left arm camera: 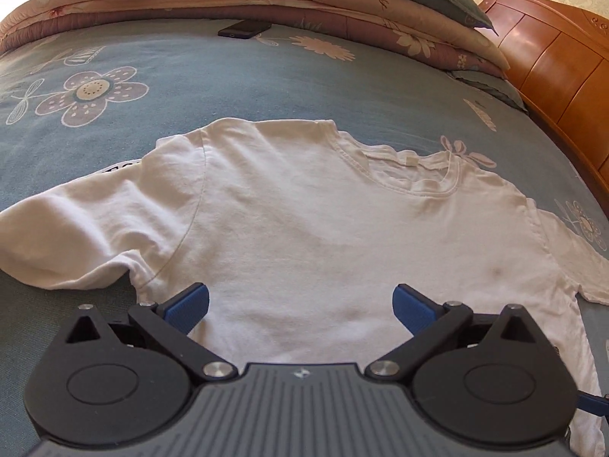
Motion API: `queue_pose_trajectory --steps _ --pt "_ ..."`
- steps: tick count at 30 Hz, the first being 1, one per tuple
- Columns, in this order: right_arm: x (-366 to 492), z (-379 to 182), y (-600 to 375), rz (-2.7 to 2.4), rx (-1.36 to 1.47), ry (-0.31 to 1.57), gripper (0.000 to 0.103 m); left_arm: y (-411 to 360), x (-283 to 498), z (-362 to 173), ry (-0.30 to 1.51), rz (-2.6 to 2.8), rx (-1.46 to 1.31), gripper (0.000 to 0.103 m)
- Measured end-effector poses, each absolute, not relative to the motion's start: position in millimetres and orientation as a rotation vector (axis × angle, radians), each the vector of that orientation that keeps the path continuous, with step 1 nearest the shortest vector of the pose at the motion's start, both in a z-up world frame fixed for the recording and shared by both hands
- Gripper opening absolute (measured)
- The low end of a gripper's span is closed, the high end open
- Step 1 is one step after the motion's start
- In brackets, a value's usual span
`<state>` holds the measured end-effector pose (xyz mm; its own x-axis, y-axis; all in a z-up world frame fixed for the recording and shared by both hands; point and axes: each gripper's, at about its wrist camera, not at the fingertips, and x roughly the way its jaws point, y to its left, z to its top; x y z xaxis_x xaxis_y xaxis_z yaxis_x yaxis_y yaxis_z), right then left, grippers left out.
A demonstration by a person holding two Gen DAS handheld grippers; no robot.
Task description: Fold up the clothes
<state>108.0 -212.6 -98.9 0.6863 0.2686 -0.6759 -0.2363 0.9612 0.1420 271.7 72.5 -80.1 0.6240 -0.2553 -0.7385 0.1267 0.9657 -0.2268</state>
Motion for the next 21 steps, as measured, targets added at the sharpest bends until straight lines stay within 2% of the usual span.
queue_pose_trajectory --steps 5,13,21 --pt "107.8 -106.5 -235.8 0.337 0.212 0.819 0.103 57.3 221.5 -68.1 0.847 -0.288 -0.070 0.102" --pt "74.3 -106.0 -281.1 0.309 0.270 0.814 0.103 32.9 155.3 -70.0 0.829 -0.301 0.074 0.102" --pt "58.6 -114.6 -241.0 0.218 -0.010 0.804 0.103 17.5 126.8 -66.3 0.817 -0.326 0.076 0.102"
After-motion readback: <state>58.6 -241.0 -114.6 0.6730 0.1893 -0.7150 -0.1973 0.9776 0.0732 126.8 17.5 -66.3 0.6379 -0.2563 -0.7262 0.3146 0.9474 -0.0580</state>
